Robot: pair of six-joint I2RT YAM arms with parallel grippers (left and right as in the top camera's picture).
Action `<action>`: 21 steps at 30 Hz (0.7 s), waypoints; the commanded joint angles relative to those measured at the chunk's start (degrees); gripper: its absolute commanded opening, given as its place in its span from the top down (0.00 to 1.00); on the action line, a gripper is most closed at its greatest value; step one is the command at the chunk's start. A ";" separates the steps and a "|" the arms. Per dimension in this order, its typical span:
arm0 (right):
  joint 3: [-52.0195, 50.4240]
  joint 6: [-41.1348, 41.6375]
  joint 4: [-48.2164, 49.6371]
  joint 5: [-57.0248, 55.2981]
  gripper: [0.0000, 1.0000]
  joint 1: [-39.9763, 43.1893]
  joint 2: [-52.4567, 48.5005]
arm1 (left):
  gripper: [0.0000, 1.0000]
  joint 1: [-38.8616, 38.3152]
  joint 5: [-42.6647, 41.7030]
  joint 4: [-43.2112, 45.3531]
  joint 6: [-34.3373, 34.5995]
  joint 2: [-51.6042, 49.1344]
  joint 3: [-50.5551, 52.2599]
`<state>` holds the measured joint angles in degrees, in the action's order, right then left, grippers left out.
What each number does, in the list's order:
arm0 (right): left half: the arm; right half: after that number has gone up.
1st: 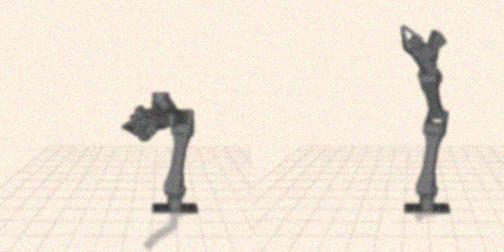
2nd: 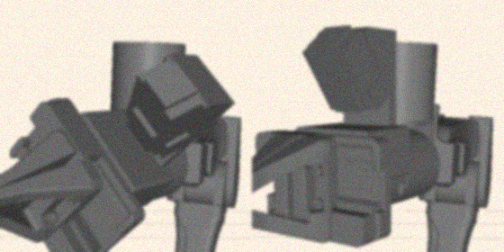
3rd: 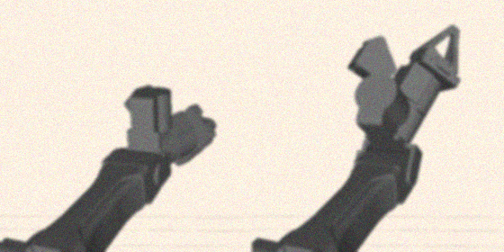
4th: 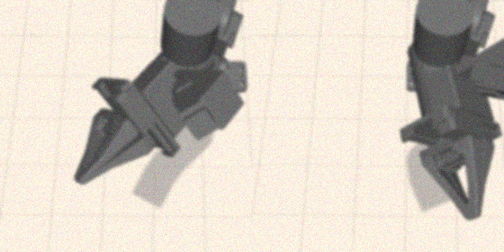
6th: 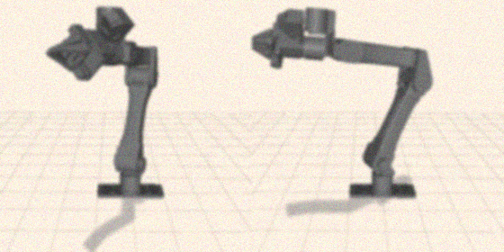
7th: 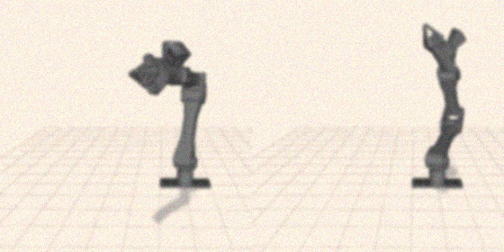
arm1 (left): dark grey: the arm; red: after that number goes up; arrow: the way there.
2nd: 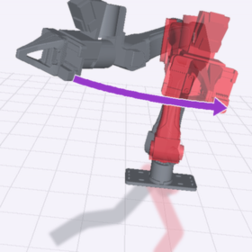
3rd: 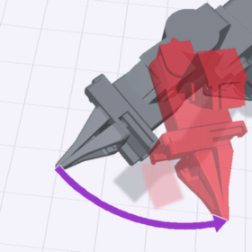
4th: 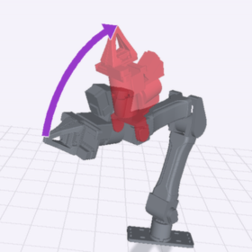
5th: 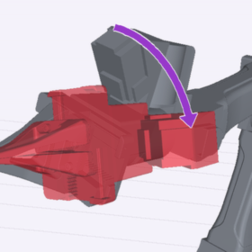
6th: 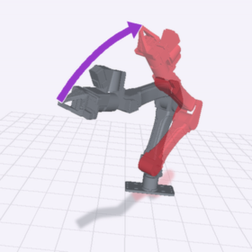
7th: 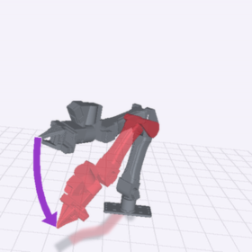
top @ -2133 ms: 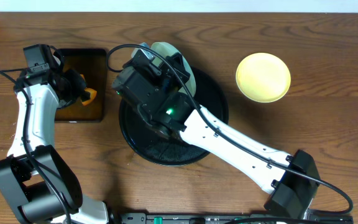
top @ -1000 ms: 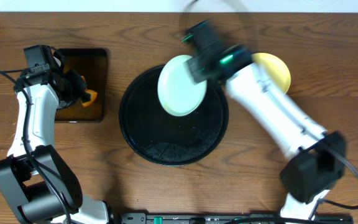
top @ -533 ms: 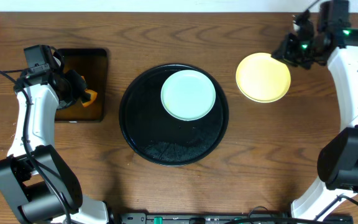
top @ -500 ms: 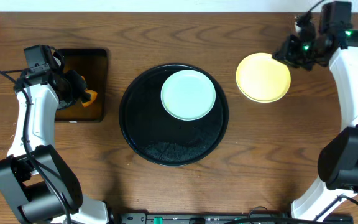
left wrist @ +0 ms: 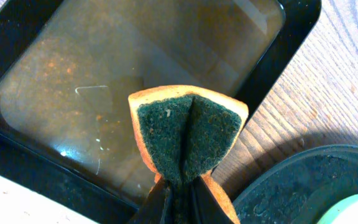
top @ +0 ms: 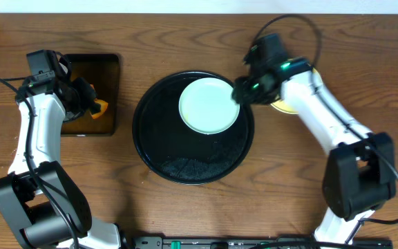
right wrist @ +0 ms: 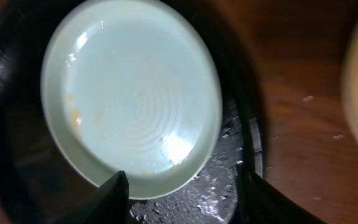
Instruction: Clean dirty plates on tray and stack at the side
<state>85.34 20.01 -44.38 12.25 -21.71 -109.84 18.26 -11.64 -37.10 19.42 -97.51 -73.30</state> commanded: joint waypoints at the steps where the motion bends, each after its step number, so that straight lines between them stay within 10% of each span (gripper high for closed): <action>1: -2.58 6.86 2.91 -9.97 0.50 -3.08 0.74 | 0.90 0.04 0.70 -0.13 -0.79 -0.66 0.76; 21: -3.02 6.19 7.23 -5.95 0.56 -4.24 -12.83 | 0.90 0.04 0.70 -0.15 -0.76 -0.66 0.87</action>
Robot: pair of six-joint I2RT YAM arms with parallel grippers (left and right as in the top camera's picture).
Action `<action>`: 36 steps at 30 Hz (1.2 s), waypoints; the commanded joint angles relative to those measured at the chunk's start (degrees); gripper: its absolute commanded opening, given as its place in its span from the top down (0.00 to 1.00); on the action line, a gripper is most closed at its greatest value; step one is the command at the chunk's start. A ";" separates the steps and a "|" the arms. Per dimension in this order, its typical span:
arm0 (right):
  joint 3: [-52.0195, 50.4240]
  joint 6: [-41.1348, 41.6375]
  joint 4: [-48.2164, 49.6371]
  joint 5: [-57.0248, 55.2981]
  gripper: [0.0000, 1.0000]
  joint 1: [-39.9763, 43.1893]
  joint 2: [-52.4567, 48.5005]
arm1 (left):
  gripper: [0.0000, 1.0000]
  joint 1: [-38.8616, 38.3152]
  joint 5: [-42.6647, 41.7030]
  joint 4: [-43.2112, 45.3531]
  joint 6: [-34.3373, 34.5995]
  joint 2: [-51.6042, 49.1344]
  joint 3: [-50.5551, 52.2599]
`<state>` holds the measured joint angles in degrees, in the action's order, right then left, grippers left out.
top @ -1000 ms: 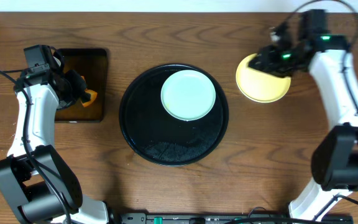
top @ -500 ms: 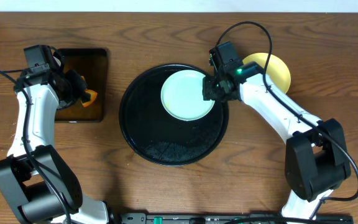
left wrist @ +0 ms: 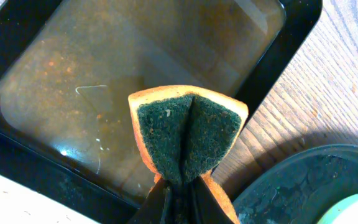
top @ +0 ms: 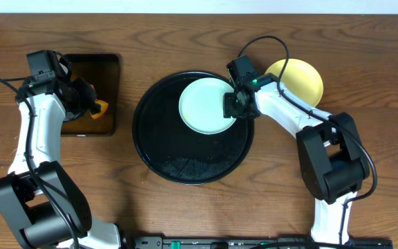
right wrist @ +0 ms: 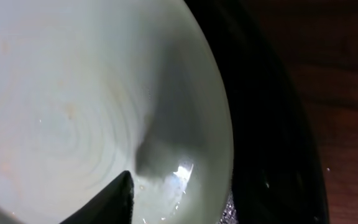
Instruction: Clean dirty plates on tray and stack at the side
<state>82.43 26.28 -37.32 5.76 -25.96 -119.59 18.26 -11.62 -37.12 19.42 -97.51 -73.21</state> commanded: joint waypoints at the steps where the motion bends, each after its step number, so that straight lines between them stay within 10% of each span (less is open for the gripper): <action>1: -0.11 0.04 0.35 0.55 0.60 0.00 -3.82 | 0.90 0.04 0.68 -0.13 -0.79 -0.66 0.79; 4: -0.09 0.04 0.74 0.96 0.99 0.00 -4.72 | 0.90 0.04 0.68 -0.13 -0.76 -0.66 0.79; 12: 3.91 0.35 -1.62 3.54 0.99 1.49 -1.79 | 0.90 0.04 0.68 -0.26 -0.79 -0.66 0.79; 36: 7.43 -8.09 0.39 64.00 0.99 23.61 4.94 | 0.90 0.04 0.68 -0.81 -0.79 -0.66 0.79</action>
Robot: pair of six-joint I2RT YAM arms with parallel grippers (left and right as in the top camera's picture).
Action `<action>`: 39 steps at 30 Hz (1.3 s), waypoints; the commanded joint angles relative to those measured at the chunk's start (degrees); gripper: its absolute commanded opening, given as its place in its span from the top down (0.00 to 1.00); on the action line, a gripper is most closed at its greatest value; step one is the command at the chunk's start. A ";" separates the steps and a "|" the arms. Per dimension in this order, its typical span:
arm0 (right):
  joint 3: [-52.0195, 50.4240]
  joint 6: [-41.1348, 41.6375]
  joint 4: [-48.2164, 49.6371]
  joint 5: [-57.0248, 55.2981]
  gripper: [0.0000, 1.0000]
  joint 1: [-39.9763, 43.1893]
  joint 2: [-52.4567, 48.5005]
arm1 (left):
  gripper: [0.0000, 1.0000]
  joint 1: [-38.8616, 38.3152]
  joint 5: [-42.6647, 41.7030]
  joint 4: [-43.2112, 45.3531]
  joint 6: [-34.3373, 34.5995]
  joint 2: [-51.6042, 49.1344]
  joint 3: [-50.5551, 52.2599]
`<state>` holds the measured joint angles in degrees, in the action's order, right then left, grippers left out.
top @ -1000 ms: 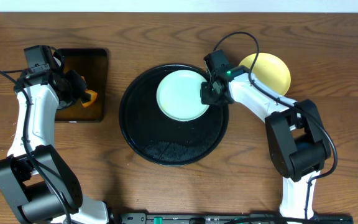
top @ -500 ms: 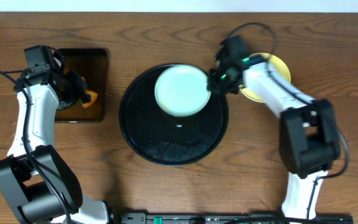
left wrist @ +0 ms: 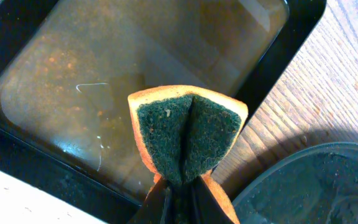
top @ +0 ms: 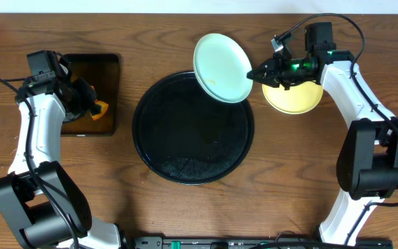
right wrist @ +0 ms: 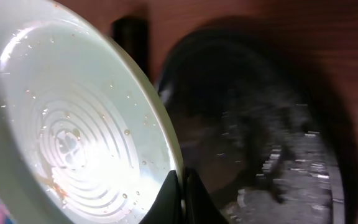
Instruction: Clean dirty plates on tray and stack at the side
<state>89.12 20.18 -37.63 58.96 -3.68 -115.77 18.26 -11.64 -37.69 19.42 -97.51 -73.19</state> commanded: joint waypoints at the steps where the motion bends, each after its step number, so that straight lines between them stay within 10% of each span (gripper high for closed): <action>1: 0.74 -1.66 1.07 12.11 0.99 1.95 1.11 | 0.90 0.04 0.70 -0.24 -0.79 -0.66 0.76; 11: 0.72 0.76 -2.03 9.14 0.99 11.82 1.11 | 0.90 0.04 0.70 -0.39 -0.79 -0.66 0.76; 24: 0.70 3.13 -6.12 -35.08 0.99 17.31 1.01 | 0.90 0.04 0.72 -0.39 -0.79 -0.66 0.76; 31: 0.50 2.99 -5.42 -37.48 0.99 16.94 0.98 | 0.90 0.04 0.72 -0.35 -0.79 -0.66 0.76; 39: 0.50 2.49 -6.21 -36.87 0.28 14.80 0.98 | 0.90 0.04 0.70 -0.35 -0.79 -0.66 0.76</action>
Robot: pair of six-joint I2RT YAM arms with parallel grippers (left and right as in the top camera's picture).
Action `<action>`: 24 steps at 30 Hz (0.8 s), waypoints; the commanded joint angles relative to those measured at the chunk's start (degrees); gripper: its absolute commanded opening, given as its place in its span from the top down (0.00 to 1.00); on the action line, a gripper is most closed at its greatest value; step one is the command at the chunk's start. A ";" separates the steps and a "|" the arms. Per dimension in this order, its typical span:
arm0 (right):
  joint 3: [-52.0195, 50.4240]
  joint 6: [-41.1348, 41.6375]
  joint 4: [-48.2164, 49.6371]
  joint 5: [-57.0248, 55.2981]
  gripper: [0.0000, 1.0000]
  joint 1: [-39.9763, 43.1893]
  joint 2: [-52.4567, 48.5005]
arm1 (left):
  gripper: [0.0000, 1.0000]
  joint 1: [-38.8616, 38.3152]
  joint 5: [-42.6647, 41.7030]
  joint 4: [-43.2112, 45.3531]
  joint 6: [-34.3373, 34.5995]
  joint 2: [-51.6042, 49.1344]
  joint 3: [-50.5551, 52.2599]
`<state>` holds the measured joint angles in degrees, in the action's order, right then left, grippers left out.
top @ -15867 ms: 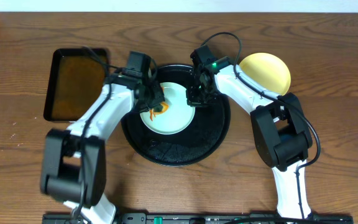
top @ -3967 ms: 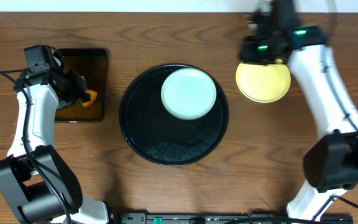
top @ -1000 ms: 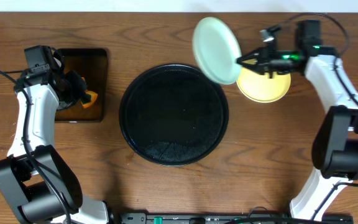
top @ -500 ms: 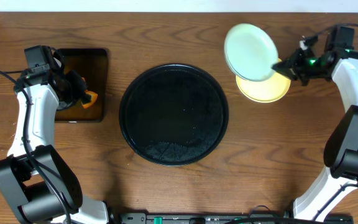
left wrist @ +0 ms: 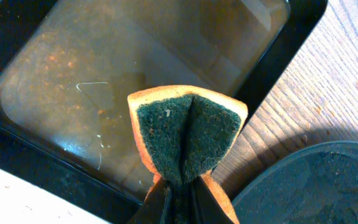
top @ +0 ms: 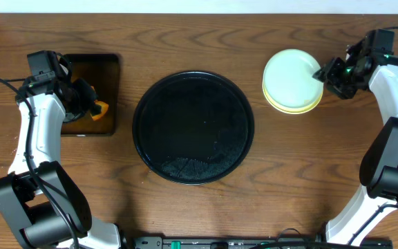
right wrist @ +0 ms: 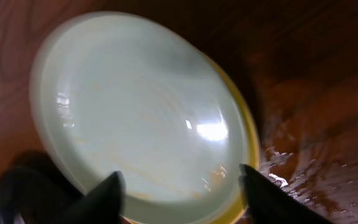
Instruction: Clean dirty plates on tray and stack at the side
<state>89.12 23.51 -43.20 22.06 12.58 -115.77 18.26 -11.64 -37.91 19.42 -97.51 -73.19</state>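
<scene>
A pale green plate [top: 290,76] lies on top of a yellow plate [top: 297,106] on the table, right of the round black tray [top: 193,126]. In the right wrist view the green plate [right wrist: 142,112] fills the frame over the yellow rim [right wrist: 248,134]. My right gripper [top: 325,74] stands open at the stack's right edge, its fingers [right wrist: 104,196] spread wide with nothing gripped. My left gripper [top: 92,107] is shut on a folded orange sponge with a dark green face [left wrist: 186,134], held over the rectangular black water basin [left wrist: 135,68].
The basin [top: 90,93] holds brownish water at the far left. The black tray holds no plates, only wet specks near its front. Water drops lie on the wood right of the plates. A dark bar runs along the table's front edge.
My right gripper held the green plate tilted above the tray's far edge. Now the plate lies flat on the yellow plate and the gripper is open beside it. The left arm has not moved.
The green plate lay in the tray with my right gripper open near its rim. Then the gripper was at the plate's right edge. Then it held the plate tilted beyond the tray. Now the plate rests on the yellow plate, released. The left gripper held the sponge throughout.
</scene>
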 commanded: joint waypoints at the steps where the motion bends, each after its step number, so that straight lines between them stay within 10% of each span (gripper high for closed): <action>1: 0.50 -0.98 -0.83 0.48 0.27 -1.68 0.98 | 0.90 0.04 0.70 -0.13 -0.79 -0.66 0.76; 24: 0.44 -7.06 -2.03 -1.09 0.01 -29.77 0.98 | 0.89 0.33 0.76 12.76 -3.34 -7.96 1.14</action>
<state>89.12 17.32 -45.30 23.24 -14.59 -115.77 18.28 -11.62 -27.92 17.54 -103.22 -72.64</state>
